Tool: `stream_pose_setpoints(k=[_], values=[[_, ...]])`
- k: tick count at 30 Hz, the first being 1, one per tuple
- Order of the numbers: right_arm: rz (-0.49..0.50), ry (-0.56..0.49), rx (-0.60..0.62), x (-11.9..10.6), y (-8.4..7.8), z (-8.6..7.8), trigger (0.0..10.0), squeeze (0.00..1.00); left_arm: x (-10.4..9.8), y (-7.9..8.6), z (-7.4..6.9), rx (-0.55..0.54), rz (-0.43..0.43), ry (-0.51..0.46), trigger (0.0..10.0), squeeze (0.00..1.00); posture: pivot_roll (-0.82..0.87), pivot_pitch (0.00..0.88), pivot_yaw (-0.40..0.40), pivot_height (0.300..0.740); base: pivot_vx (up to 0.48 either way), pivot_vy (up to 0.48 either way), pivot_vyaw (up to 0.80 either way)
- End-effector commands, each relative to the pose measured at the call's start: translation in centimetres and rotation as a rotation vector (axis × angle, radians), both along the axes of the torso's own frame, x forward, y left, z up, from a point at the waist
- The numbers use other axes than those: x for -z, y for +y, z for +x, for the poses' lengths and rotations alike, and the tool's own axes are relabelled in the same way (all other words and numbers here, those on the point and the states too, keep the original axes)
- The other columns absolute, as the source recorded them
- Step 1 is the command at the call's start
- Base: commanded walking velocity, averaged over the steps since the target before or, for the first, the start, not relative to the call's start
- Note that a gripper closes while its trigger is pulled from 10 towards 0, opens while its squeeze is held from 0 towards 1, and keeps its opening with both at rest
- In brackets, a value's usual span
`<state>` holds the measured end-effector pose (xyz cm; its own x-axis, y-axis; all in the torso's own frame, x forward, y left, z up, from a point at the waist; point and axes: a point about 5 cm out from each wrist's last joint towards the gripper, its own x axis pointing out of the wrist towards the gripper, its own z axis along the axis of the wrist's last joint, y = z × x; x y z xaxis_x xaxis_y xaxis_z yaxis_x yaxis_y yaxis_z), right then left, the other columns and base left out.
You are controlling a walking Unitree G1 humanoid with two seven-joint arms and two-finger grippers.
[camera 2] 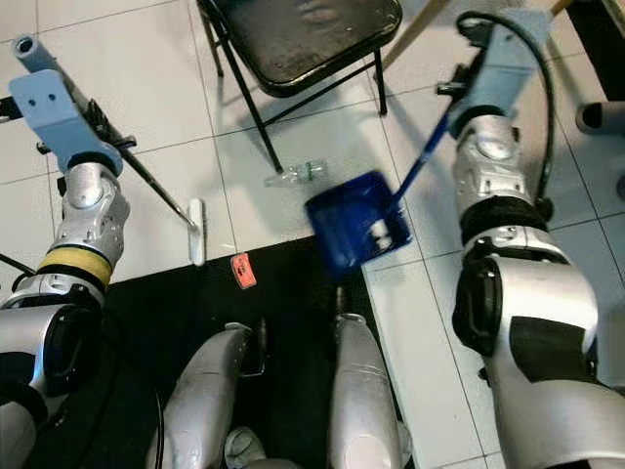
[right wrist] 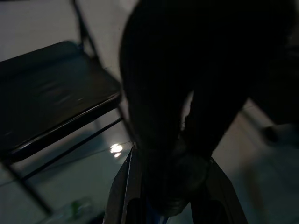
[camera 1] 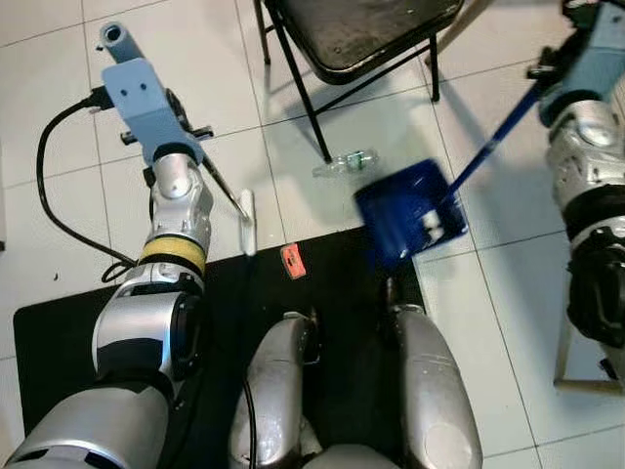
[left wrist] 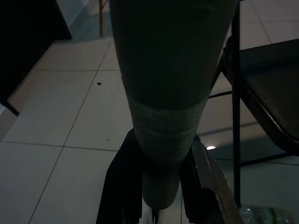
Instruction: Sweep floor
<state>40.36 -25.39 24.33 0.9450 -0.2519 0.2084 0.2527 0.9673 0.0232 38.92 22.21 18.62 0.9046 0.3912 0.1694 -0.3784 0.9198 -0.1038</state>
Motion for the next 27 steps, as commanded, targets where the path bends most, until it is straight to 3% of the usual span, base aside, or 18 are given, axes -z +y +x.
stream_pose_setpoints(k=[1, 5, 13, 17, 20, 23, 27], values=[[0.040, -0.057, 0.036, -0.1, -0.6, -0.4, 10.0, 0.00, 1.2, 1.1, -0.7, -0.037, 0.002, 0.021, 10.0, 0.00, 0.08, 0.422, 0.044, 0.740, 0.000, 0.000, 0.00], [0.044, -0.102, 0.054, -0.5, -0.7, -0.5, 10.0, 0.00, 1.3, 1.1, -0.8, -0.038, 0.003, 0.019, 10.0, 0.00, 0.08, 0.422, 0.044, 0.740, 0.000, 0.000, 0.00], [-0.058, -0.234, 0.141, -1.2, -0.2, -1.2, 10.0, 0.00, 1.2, 1.3, -1.0, -0.050, 0.008, -0.001, 10.0, 0.00, 0.09, 0.426, 0.047, 0.740, 0.000, 0.000, 0.00], [-0.031, -0.292, 0.159, -1.4, 0.0, -1.4, 10.0, 0.00, 1.3, 1.4, -1.2, -0.053, 0.009, -0.005, 10.0, 0.00, 0.09, 0.425, 0.050, 0.740, 0.000, 0.000, 0.00], [0.052, -0.370, 0.108, -1.6, 1.4, -1.4, 10.0, 0.00, 1.6, 1.5, -1.4, -0.058, 0.003, -0.005, 10.0, 0.00, 0.09, 0.432, 0.052, 0.740, 0.000, 0.000, 0.00], [0.058, -0.376, 0.102, -1.4, 1.6, -1.4, 10.0, 0.00, 1.7, 1.6, -1.5, -0.059, 0.002, -0.006, 10.0, 0.00, 0.09, 0.432, 0.052, 0.740, 0.000, 0.000, 0.00], [0.080, -0.337, 0.073, 0.4, 2.6, -1.5, 10.0, 0.00, 1.8, 1.5, -1.6, -0.058, -0.006, -0.015, 10.0, 0.00, 0.08, 0.437, 0.048, 0.740, 0.000, 0.000, 0.00]])
